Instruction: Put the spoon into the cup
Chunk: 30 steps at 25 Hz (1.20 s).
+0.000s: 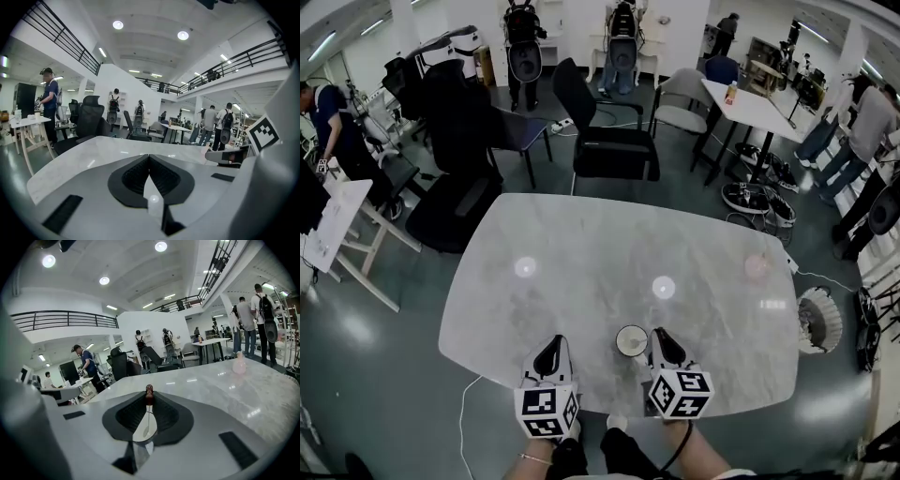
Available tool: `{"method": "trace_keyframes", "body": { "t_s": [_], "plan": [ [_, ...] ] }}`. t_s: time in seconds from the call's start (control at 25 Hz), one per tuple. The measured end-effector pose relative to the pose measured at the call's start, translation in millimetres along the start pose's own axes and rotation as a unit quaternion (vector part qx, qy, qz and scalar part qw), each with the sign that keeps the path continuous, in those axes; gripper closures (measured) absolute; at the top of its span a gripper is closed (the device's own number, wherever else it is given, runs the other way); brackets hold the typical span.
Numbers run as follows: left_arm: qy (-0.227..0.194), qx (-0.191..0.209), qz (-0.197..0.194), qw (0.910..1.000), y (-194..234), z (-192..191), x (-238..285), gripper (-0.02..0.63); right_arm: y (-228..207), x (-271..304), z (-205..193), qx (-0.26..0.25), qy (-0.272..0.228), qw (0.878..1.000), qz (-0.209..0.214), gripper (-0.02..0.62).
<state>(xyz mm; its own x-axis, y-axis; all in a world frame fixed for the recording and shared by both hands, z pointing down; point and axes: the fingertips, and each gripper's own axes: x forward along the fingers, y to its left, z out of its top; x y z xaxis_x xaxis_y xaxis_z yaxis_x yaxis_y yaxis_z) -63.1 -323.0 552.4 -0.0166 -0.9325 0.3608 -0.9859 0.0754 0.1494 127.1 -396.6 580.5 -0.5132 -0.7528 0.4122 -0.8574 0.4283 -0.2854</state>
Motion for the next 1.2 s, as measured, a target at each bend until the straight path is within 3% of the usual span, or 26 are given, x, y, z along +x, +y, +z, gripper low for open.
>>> {"method": "trace_keyframes", "body": {
  "t_s": [0.8,1.04,1.2],
  "plan": [
    [0.026,-0.017,0.029,0.9991,22,-20,-3,0.588,12,31,-39,-0.018,0.068,0.997,0.008,0.531],
    [0.022,-0.013,0.024,0.9994,23,-15,-2,0.588,3,29,-36,-0.013,0.07,0.997,-0.014,0.425],
    [0.015,-0.01,0.016,0.9997,22,-9,0,0.588,-4,25,-31,-0.013,0.062,0.997,-0.033,0.402]
  ]
}}
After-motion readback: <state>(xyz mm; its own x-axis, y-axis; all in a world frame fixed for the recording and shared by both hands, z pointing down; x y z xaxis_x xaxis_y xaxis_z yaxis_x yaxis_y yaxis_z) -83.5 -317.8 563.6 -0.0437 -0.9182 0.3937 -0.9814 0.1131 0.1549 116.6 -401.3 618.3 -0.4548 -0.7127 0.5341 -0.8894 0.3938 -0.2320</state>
